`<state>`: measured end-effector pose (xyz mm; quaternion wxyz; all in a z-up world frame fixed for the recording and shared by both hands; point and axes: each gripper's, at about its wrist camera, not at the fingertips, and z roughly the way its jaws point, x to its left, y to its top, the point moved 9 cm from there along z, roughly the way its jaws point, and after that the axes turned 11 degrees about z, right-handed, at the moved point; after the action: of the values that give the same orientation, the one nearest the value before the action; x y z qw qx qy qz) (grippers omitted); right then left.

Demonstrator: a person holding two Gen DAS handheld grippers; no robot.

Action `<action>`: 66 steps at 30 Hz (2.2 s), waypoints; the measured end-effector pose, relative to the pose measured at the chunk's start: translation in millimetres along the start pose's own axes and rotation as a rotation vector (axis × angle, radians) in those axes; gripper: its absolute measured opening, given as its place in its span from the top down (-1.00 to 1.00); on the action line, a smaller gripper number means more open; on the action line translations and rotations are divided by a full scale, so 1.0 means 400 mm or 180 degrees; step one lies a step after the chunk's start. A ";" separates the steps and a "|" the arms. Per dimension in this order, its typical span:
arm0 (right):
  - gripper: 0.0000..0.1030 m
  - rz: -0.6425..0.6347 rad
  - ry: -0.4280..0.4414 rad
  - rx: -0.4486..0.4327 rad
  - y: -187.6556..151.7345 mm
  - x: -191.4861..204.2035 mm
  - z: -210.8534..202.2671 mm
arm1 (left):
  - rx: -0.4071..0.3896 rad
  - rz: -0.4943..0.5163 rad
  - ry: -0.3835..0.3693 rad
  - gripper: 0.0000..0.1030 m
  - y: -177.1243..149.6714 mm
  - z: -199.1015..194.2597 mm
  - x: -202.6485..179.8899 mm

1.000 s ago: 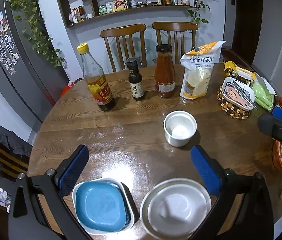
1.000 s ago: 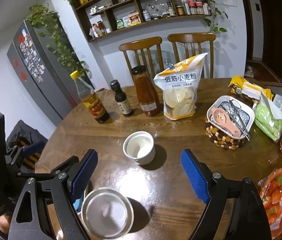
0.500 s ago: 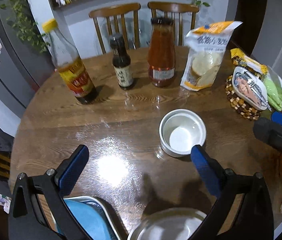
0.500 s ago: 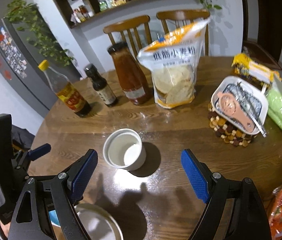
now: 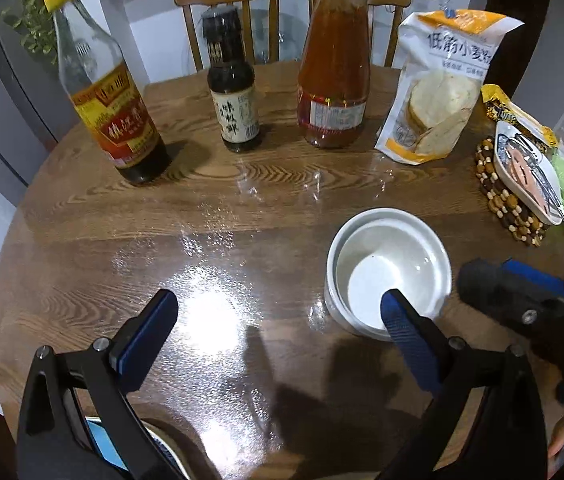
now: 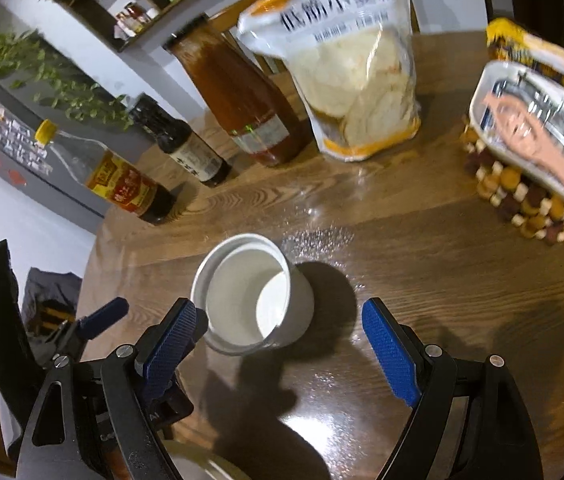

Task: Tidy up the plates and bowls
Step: 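Close the left gripper on the ramekin rim while the right gripper grips the opposite rim, then lift the white ramekin with both grippers and carry it over the nested bowls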

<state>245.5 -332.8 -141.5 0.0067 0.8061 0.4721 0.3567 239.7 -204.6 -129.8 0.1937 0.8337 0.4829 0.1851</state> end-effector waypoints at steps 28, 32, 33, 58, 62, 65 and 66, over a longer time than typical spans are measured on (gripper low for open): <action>0.47 0.0005 -0.0084 0.0245 0.001 -0.025 0.116 | 0.0187 -0.0006 -0.0434 0.42 0.000 0.122 -0.080; 0.47 -0.0065 -0.0170 0.0227 -0.004 -0.021 0.119 | 0.0151 0.0068 -0.0486 0.65 0.000 0.124 -0.096; 0.47 -0.0059 -0.0177 0.0210 -0.005 -0.022 0.117 | 0.0140 0.0077 -0.0493 0.65 0.000 0.126 -0.097; 0.48 0.0744 -0.0353 -0.0489 -0.168 -0.110 -0.087 | -0.0254 0.1104 -0.0673 0.74 -0.080 0.027 -0.239; 0.48 0.0850 -0.0414 -0.0601 -0.200 -0.122 -0.129 | -0.0313 0.1228 -0.0789 0.74 -0.102 -0.001 -0.273; 0.48 0.0909 -0.0457 -0.0672 -0.219 -0.128 -0.157 | -0.0357 0.1318 -0.0851 0.74 -0.112 -0.026 -0.295; 0.48 0.0919 -0.0467 -0.0689 -0.223 -0.128 -0.165 | -0.0365 0.1346 -0.0871 0.74 -0.116 -0.034 -0.300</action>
<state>124.4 -344.0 -152.4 0.0765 0.8839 0.3088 0.3429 143.1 -286.8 -156.2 0.2612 0.9211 0.2559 0.1339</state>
